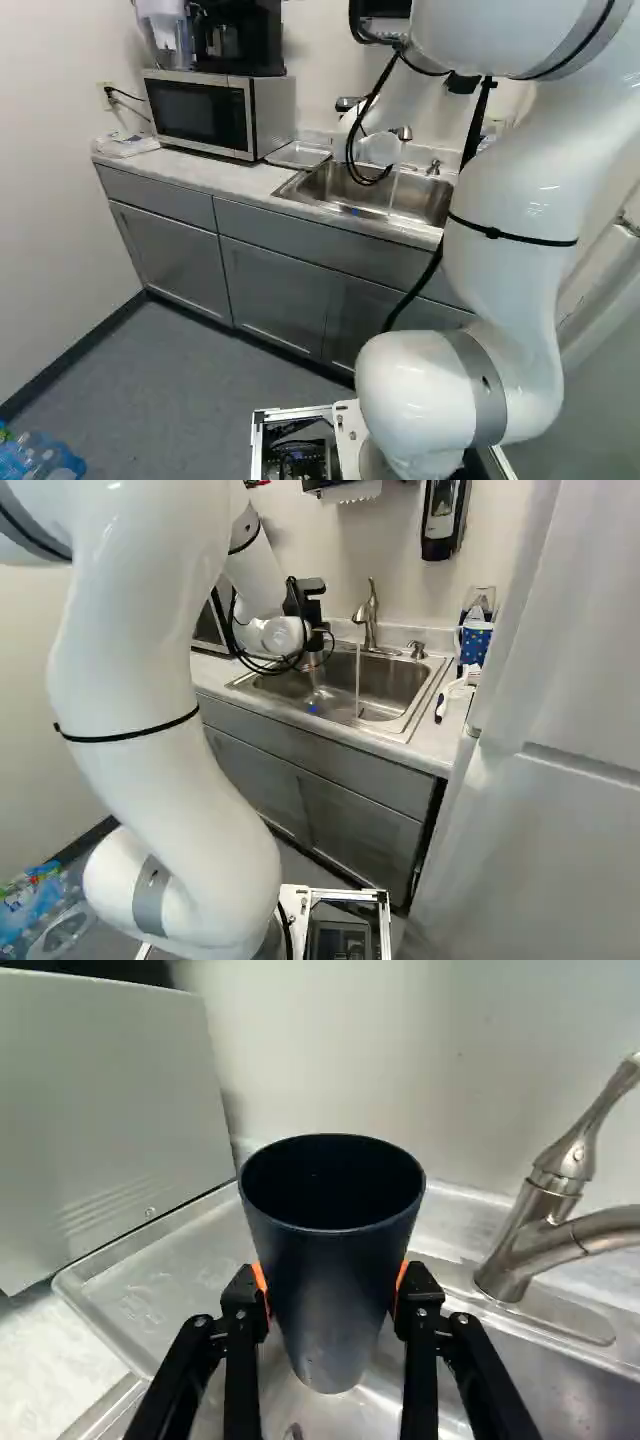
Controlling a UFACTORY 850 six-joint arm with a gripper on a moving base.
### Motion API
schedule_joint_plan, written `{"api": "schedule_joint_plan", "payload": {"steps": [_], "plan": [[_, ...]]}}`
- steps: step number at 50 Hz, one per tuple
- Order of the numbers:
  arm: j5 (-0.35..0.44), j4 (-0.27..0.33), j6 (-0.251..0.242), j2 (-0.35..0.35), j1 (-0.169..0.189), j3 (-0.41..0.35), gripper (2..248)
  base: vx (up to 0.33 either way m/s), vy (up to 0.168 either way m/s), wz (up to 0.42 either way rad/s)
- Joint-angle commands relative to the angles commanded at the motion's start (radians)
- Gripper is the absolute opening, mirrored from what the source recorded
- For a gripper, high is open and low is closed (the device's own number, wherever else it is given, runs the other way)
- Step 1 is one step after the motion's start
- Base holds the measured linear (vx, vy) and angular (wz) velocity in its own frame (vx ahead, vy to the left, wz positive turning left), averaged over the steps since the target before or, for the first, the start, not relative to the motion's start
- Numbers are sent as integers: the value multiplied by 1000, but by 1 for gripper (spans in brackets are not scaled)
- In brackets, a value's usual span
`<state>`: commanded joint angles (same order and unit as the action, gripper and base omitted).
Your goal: Rinse the cup and place it in the tray
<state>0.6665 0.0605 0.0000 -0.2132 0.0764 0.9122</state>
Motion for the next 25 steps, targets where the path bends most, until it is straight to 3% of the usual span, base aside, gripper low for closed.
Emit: {"api": "schedule_joint_plan", "payload": {"steps": [25], "plan": [[0, -75, 0, 54, 43, -116, 126, 0, 0, 0]]}}
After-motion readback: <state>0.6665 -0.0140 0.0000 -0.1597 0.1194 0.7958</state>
